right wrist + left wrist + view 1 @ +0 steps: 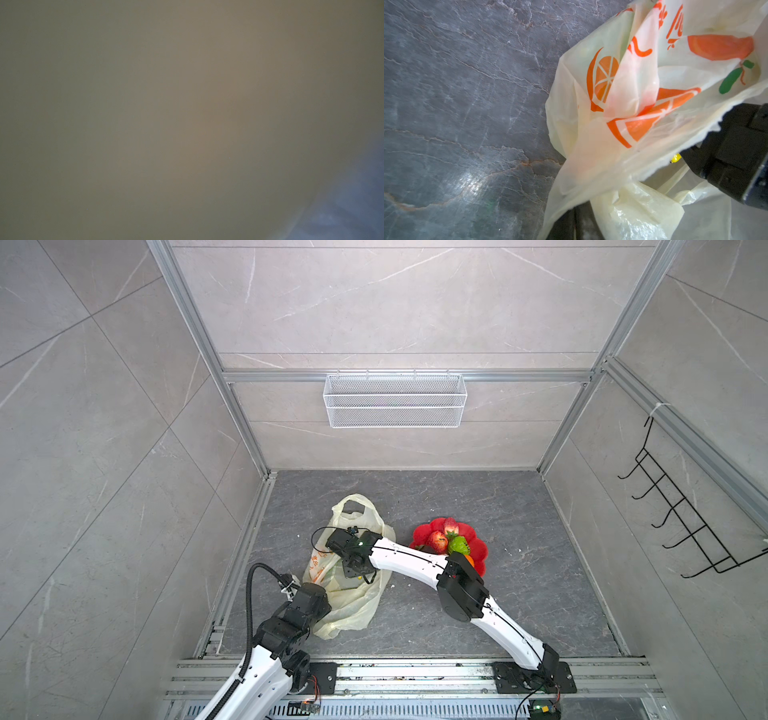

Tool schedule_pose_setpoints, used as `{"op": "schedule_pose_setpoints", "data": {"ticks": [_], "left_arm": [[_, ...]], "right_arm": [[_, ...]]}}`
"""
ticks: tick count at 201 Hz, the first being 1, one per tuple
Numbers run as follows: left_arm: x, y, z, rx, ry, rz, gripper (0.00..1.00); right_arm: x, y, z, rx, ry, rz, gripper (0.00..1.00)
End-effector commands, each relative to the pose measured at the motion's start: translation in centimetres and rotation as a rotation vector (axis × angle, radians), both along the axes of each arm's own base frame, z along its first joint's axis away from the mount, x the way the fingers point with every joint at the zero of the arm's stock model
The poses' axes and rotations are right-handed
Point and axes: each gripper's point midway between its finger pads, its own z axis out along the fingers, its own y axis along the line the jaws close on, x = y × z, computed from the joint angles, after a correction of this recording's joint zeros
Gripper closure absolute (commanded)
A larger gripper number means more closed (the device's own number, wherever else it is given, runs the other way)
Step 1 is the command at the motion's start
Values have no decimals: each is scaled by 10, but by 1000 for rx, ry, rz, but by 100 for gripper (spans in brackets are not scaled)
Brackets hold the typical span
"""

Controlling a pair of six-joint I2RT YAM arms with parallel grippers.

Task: Take the fake fruits out of the plastic bag
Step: 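Grasp the yellow banana inside the bag with the right gripper, then lift the yellow banana out of the bag and carry it over the red bowl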

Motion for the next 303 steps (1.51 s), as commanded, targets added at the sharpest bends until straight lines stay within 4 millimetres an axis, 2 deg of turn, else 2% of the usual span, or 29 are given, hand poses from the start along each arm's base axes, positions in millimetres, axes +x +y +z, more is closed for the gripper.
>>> {"op": "schedule_pose_setpoints", "data": {"ticks": [1,89,127,159,184,239,303], "left_arm": [[1,2,0,24,15,9,100],[-6,18,5,8,-58,98,100],[-5,17,6,8,-57,93,100],[3,6,6,-6,-62,42,100],[10,-3,4,-3,-36,3,100],[26,-18,-2,-22,-17,-28,100],[34,-24,-8,-8,10,-46,100]], "right_arm": [[1,5,28,62,-39,8,64],[-14,18,73,168,-88,57,66],[-21,22,94,210,-105,81,66],[-26,23,111,261,-109,97,66],[-31,20,118,289,-109,104,66],[-39,5,110,282,-100,99,69],[-45,1,137,340,-153,153,72]]}}
